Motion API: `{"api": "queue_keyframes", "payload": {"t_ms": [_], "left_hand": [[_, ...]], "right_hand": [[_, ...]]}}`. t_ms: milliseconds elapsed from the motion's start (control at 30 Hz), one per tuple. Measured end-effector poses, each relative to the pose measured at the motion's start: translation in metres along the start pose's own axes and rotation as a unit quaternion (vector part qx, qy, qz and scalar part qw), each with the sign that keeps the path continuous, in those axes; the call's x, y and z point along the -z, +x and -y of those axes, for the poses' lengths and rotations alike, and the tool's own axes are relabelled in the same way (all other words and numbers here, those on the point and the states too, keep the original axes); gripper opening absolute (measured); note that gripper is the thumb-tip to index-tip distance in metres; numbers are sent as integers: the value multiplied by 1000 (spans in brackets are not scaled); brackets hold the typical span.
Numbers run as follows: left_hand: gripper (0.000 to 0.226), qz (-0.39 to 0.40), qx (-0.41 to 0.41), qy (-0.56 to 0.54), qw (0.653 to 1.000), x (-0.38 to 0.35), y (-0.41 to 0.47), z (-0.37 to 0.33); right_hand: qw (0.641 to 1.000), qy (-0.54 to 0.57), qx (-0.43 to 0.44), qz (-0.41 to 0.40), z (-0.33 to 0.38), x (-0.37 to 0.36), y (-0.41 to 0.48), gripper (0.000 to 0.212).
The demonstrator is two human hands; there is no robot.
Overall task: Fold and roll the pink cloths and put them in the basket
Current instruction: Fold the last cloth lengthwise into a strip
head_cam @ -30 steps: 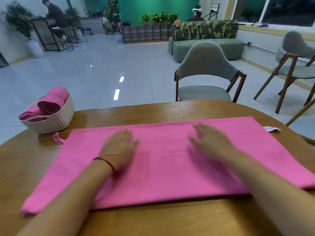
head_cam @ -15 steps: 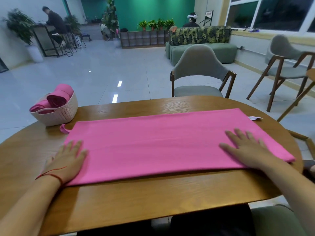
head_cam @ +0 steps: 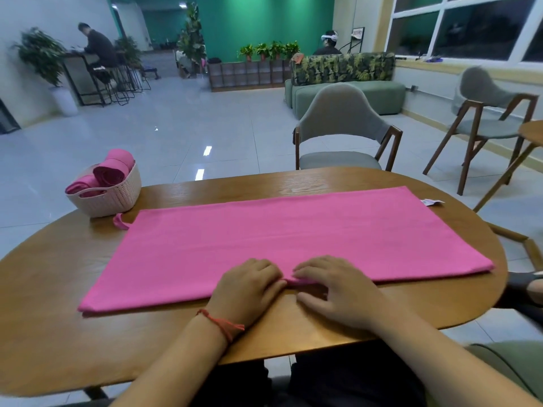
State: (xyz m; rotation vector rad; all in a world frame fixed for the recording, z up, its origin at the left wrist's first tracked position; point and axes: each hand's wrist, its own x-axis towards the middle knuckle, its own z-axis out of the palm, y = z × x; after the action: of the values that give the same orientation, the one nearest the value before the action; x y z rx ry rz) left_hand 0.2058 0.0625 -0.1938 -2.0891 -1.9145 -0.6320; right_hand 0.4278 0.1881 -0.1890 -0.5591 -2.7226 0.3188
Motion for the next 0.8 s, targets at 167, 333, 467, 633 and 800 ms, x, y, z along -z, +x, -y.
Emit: {"api": "queue_keyframes", "payload": {"t_ms": [167,333,467,633,800], "left_hand": [[26,-39,-10,42,998,-6,-2,-1],[17,-42,-11,70,997,-7,3,-8],[20,-77,-21,94,992,-14,4,-6],[22,-97,-45,114,988,-14,1,-9],[13,-83,-105,91,987,-5,8,-21]], "right_hand": [[992,-47,-29,-116,-5,-11,-3,15],[985,-81,-23,-152,-2,-14,-5,15],[983,-89,-9,-160,-4,-16,-5,20],[980,-82,-15,-181,-3,-16,-5,6],[975,-110,7,-193,-4,-17,-7,17]]}}
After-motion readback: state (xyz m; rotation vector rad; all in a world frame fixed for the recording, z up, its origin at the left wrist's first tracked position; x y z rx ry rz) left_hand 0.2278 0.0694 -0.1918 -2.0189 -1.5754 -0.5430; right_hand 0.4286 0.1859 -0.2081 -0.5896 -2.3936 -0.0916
